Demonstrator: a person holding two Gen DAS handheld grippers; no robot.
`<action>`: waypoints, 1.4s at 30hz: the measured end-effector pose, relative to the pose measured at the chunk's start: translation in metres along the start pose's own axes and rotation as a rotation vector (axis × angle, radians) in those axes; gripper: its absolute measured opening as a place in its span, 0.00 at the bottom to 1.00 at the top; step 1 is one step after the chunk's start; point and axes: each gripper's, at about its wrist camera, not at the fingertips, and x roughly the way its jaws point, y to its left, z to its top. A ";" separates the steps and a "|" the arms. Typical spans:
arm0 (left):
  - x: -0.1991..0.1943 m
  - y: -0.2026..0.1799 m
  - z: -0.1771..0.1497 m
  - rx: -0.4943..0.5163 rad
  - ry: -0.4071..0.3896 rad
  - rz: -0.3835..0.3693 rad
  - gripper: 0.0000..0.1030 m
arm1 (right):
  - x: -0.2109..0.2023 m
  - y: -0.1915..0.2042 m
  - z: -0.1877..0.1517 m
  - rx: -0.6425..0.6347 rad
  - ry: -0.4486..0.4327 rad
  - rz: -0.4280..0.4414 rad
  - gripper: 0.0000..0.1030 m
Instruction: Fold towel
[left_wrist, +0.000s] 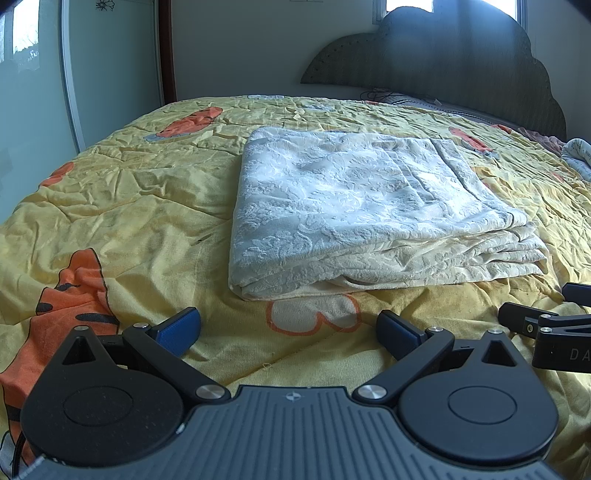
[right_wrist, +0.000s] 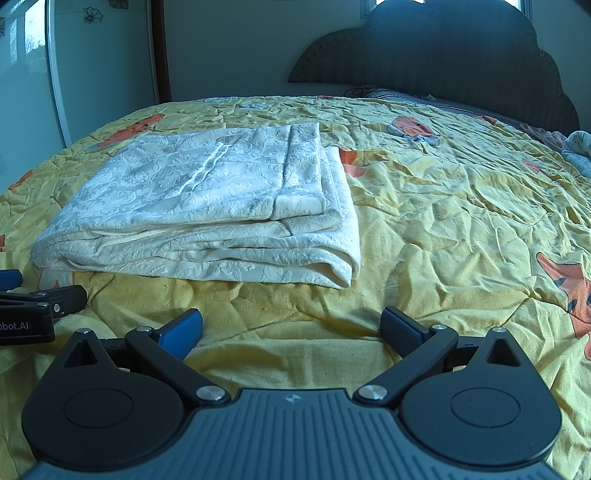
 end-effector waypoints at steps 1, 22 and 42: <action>0.000 0.000 0.000 0.000 0.000 0.000 1.00 | 0.000 0.000 0.000 0.000 0.000 0.000 1.00; 0.000 0.000 0.000 0.001 0.001 0.001 1.00 | 0.000 0.000 0.000 0.001 0.000 0.000 1.00; 0.004 -0.001 0.004 0.002 0.007 0.006 1.00 | 0.000 0.000 0.000 0.001 -0.001 -0.001 1.00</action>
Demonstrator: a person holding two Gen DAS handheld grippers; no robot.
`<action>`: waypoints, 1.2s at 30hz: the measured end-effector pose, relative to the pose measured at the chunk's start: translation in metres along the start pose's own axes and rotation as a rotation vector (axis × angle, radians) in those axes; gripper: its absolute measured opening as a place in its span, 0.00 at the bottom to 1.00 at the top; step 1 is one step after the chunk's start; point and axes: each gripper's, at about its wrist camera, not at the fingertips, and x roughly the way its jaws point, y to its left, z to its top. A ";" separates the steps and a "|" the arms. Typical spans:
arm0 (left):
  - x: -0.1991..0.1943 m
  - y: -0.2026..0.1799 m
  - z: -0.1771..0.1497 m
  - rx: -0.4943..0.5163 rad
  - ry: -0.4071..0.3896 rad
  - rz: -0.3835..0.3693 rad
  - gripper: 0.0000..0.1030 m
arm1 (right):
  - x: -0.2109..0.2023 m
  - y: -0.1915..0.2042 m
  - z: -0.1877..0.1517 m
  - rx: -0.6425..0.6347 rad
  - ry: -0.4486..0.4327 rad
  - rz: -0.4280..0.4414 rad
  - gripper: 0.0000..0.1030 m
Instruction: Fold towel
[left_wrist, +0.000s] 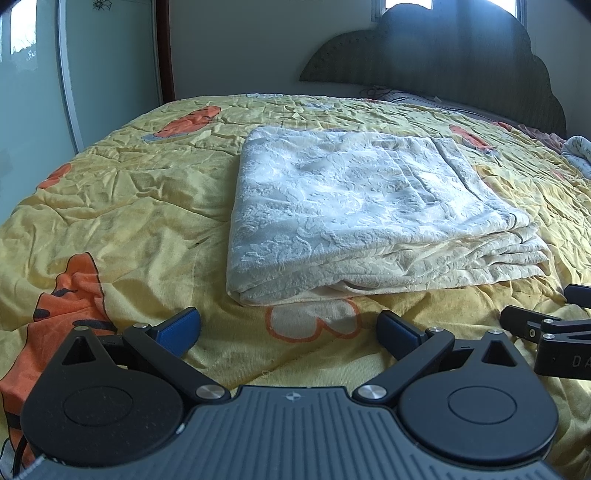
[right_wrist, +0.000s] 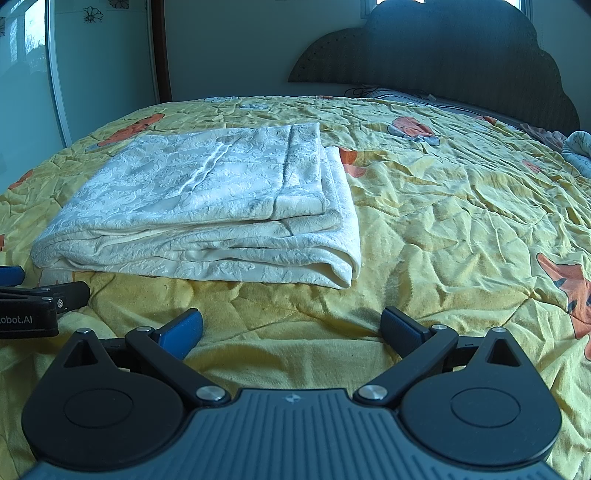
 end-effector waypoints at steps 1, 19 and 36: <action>0.000 0.000 0.000 -0.001 0.000 0.001 1.00 | 0.000 0.000 0.000 0.000 0.000 0.000 1.00; 0.001 -0.001 0.001 -0.006 -0.004 0.008 1.00 | 0.000 0.000 0.000 0.000 0.000 0.000 1.00; 0.002 0.001 0.000 -0.037 -0.006 0.047 1.00 | 0.000 0.000 0.000 0.000 0.000 0.000 1.00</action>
